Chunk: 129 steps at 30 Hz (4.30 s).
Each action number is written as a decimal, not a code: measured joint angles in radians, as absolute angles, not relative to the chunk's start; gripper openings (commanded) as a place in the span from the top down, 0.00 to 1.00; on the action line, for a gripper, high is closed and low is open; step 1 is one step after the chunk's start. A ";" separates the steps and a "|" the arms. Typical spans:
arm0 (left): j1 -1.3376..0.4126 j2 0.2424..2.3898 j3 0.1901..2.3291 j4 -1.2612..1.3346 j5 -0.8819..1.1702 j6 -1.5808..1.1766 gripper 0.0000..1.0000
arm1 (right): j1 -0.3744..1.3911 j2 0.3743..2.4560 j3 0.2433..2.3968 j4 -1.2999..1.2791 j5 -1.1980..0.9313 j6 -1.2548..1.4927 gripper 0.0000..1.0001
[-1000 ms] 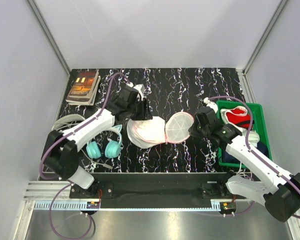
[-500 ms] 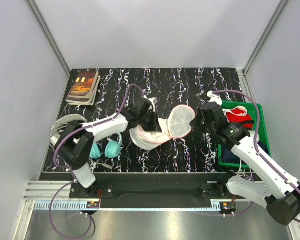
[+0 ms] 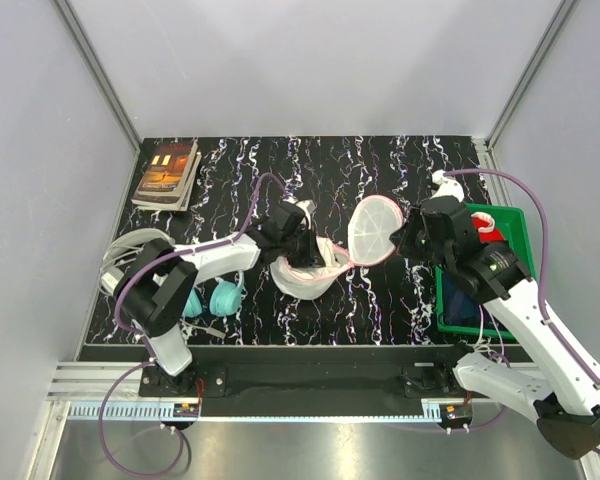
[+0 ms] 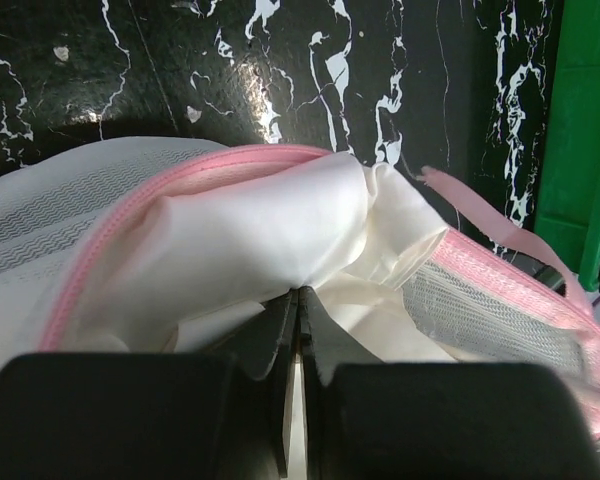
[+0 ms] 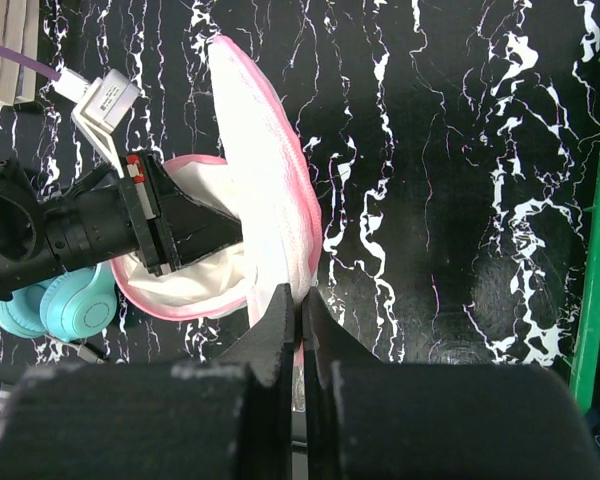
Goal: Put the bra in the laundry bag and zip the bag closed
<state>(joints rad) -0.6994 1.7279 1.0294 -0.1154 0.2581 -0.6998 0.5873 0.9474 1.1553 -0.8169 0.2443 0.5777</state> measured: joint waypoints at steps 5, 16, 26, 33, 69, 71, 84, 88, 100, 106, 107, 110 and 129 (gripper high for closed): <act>-0.735 1.713 1.011 -0.102 0.222 -0.681 0.91 | 0.587 0.941 1.161 -0.826 0.247 0.552 1.00; -0.753 1.707 0.979 -0.078 0.196 -0.662 0.78 | 0.591 0.775 1.126 -0.833 0.259 0.484 1.00; -0.730 1.551 1.028 -0.239 0.180 -0.585 0.17 | 0.591 0.807 1.093 -0.818 0.219 0.505 1.00; -0.739 1.274 1.068 -0.286 0.212 -0.505 0.18 | 0.591 0.928 1.168 -0.853 0.215 0.510 1.00; -1.124 1.475 0.960 0.269 -0.332 -0.324 1.00 | 0.591 0.847 1.187 -0.939 0.162 0.770 0.26; -1.053 1.406 0.884 0.298 -0.279 -0.416 1.00 | 0.591 0.791 1.139 -0.932 0.152 0.770 0.16; -0.844 1.310 0.490 0.790 0.031 -1.015 1.00 | 0.590 0.787 0.586 -0.329 -0.100 0.979 0.12; -0.842 1.373 0.455 1.002 0.074 -1.158 1.00 | 0.590 0.850 0.524 -0.100 -0.135 1.078 0.13; -0.797 1.633 0.450 1.244 0.217 -1.501 1.00 | 0.590 0.822 0.411 0.152 -0.144 1.163 0.23; -0.786 1.635 0.449 1.258 0.239 -1.533 1.00 | 0.589 0.885 0.374 0.223 -0.162 1.174 0.39; -0.782 1.630 0.449 1.258 0.244 -1.531 1.00 | 0.589 0.883 0.372 0.233 -0.163 1.175 0.43; -0.773 1.605 0.449 1.260 0.257 -1.522 0.97 | 0.589 0.870 0.359 0.256 -0.167 1.175 0.66; -0.988 0.987 0.737 0.113 -0.173 -0.704 0.57 | 0.590 0.885 0.455 0.152 -0.159 1.241 1.00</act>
<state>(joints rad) -0.9878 0.9867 0.7372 0.1135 -0.1726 -0.7040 0.5903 0.8852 0.4549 0.1516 -0.1589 1.2407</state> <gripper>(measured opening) 0.518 0.029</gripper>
